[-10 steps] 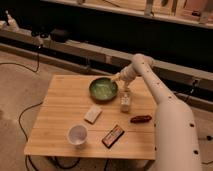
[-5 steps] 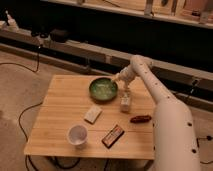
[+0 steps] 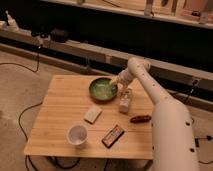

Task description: Pick up the ceramic bowl

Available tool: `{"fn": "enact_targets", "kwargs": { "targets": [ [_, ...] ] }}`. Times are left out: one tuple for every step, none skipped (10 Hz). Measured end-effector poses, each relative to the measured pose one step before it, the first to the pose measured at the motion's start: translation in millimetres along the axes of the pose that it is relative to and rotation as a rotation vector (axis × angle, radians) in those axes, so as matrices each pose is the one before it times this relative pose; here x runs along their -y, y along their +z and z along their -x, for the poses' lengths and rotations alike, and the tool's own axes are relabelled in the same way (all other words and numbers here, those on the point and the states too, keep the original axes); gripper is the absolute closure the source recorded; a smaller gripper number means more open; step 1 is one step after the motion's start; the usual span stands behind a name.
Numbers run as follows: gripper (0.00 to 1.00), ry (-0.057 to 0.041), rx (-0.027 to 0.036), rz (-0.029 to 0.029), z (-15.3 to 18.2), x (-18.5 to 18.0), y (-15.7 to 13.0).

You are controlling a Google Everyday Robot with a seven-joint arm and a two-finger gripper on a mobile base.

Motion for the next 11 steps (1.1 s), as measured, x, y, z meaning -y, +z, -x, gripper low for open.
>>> {"fn": "enact_targets", "kwargs": {
  "targets": [
    [0.35,-0.00167,0.01504,0.00689,5.28,3.47,5.27],
    [0.37,0.0043,0.0085,0.00652,2.54,1.63,2.31],
    [0.46,0.01058,0.00624,0.00394,1.23,2.48,0.38],
    [0.54,0.00553,0.00372,-0.00068,0.43,3.3,-0.04],
    [0.66,0.00376,0.00781,-0.00115,1.29,5.13,0.45],
    [0.74,0.0033,0.00612,-0.00221,1.11,1.89,-0.21],
    [0.85,0.00262,0.00623,-0.00551,0.79,4.05,-0.24],
    [0.94,0.00558,0.00602,-0.0052,0.75,1.97,-0.56],
    [0.99,0.01109,0.00846,-0.01,1.34,0.98,0.52],
    [1.0,0.01445,0.00843,-0.01769,0.99,1.97,-0.73],
    [1.0,0.00597,0.001,-0.01578,-0.35,3.37,-3.3]
  ]
}}
